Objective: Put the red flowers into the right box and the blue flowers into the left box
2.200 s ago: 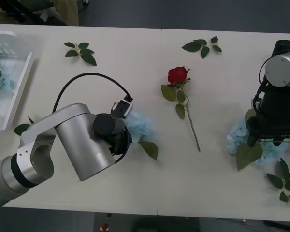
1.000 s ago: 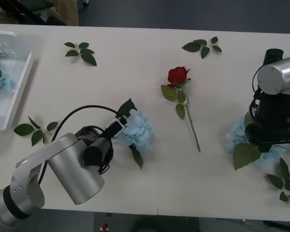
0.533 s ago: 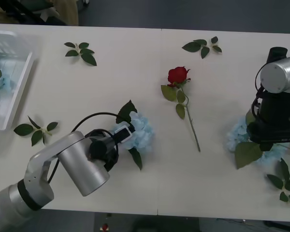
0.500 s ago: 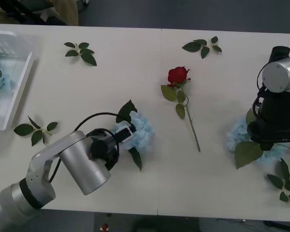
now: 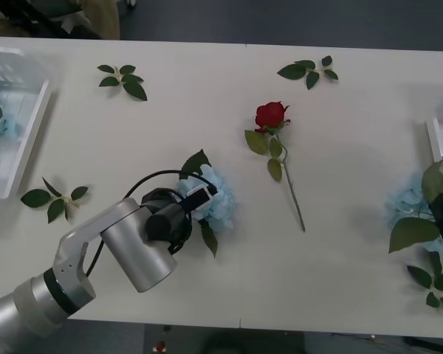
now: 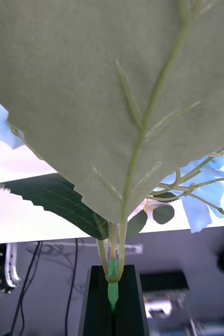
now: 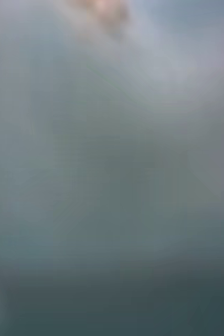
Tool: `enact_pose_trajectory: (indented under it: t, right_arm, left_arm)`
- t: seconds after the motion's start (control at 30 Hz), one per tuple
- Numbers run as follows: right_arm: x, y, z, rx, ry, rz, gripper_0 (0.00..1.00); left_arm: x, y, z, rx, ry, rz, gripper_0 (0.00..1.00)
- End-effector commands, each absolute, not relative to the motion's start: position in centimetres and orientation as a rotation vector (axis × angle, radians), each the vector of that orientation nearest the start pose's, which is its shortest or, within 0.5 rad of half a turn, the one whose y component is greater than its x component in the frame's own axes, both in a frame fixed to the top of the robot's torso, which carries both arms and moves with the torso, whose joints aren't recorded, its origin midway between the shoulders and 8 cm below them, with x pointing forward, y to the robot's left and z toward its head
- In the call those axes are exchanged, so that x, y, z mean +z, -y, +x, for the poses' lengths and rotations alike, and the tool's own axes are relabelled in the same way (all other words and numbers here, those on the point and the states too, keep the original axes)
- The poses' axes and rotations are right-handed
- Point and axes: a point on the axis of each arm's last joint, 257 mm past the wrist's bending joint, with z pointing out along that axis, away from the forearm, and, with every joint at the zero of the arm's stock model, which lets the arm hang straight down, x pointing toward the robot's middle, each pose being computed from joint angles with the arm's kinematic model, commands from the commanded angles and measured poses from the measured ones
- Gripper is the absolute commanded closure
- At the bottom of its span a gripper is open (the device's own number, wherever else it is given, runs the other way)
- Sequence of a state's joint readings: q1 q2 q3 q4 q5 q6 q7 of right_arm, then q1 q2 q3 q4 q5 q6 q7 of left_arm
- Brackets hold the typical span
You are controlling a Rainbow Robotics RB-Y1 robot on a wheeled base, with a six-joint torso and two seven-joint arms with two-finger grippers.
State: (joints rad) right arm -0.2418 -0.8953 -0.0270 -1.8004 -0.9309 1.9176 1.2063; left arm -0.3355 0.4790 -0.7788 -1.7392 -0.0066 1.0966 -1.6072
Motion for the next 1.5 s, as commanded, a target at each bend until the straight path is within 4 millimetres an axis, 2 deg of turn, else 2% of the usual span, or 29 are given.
enact_pose_trajectory:
  t: [0.03,0.13,0.33,0.47,0.53,0.67,0.77,0.87,0.93,1.03,1.1,1.13,1.2,1.23,1.3,1.33,1.43,1.47,1.5]
  right_arm:
    - [-24.4,39.4,33.4,0.016,-3.029,0.055,1.00]
    - [-23.8,38.1,34.1,0.126,-2.956,0.056,1.00]
    - [-22.1,35.9,35.1,0.225,-2.823,-0.136,1.00]
    - [-20.9,34.3,35.9,0.320,-2.718,-0.211,1.00]
    - [-20.3,33.8,36.3,0.364,-2.668,-0.236,1.00]
    - [-19.2,33.4,36.9,0.414,-2.589,-0.275,1.00]
    - [-18.4,33.0,37.4,0.459,-2.514,-0.296,1.00]
    - [-17.5,32.4,37.9,0.515,-2.428,-0.295,1.00]
    - [-17.0,32.2,38.3,0.537,-2.371,-0.294,1.00]
    - [-16.4,31.8,38.9,0.549,-2.311,-0.308,1.00]
    - [-15.6,31.0,39.6,0.579,-2.237,-0.319,1.00]
    - [-15.3,30.8,39.7,0.584,-2.219,-0.323,1.00]
    - [-14.5,30.0,40.2,0.610,-2.154,-0.337,1.00]
    - [-14.3,29.7,40.3,0.618,-2.137,-0.340,1.00]
    - [-13.5,28.8,40.6,0.648,-2.075,-0.354,1.00]
    - [-13.2,28.6,40.7,0.656,-2.058,-0.359,1.00]
    - [-11.9,27.1,41.1,0.707,-1.969,-0.370,1.00]
    - [-11.7,26.8,41.2,0.717,-1.952,-0.370,1.00]
    - [-11.0,26.1,41.4,0.741,-1.912,-0.373,1.00]
  left_arm:
    - [-35.8,-12.7,47.3,0.447,-2.085,1.252,1.00]
    - [-35.8,-12.7,47.4,0.444,-2.081,1.252,1.00]
    - [-35.6,-13.2,47.5,0.453,-2.080,1.242,1.00]
    - [-34.1,-14.4,47.9,0.475,-2.053,1.227,1.00]
    - [-32.3,-15.6,48.2,0.481,-2.034,1.187,1.00]
    - [-28.9,-16.6,48.2,0.459,-2.006,1.118,1.00]
    - [-26.0,-17.5,47.6,0.433,-2.033,1.057,1.00]
    - [-22.4,-19.4,46.4,0.444,-2.065,1.020,1.00]
    - [-19.6,-22.0,45.5,0.490,-2.105,0.993,1.00]
    - [-16.7,-24.8,44.3,0.547,-2.145,0.969,1.00]
    - [-13.6,-28.3,43.6,0.640,-2.173,0.967,1.00]
    - [-13.0,-29.1,43.4,0.666,-2.176,0.975,1.00]
    - [-10.4,-32.4,43.2,0.763,-2.193,0.971,1.00]
    - [-9.8,-33.2,43.2,0.785,-2.196,0.972,1.00]
    - [-7.5,-36.6,43.3,0.888,-2.207,0.969,1.00]
    - [-7.0,-37.3,43.4,0.909,-2.207,0.964,1.00]
    - [-4.8,-42.2,44.0,1.035,-2.237,0.936,1.00]
    - [-4.3,-43.2,44.1,1.057,-2.245,0.924,1.00]
    - [-3.6,-45.5,44.4,1.105,-2.267,0.897,1.00]
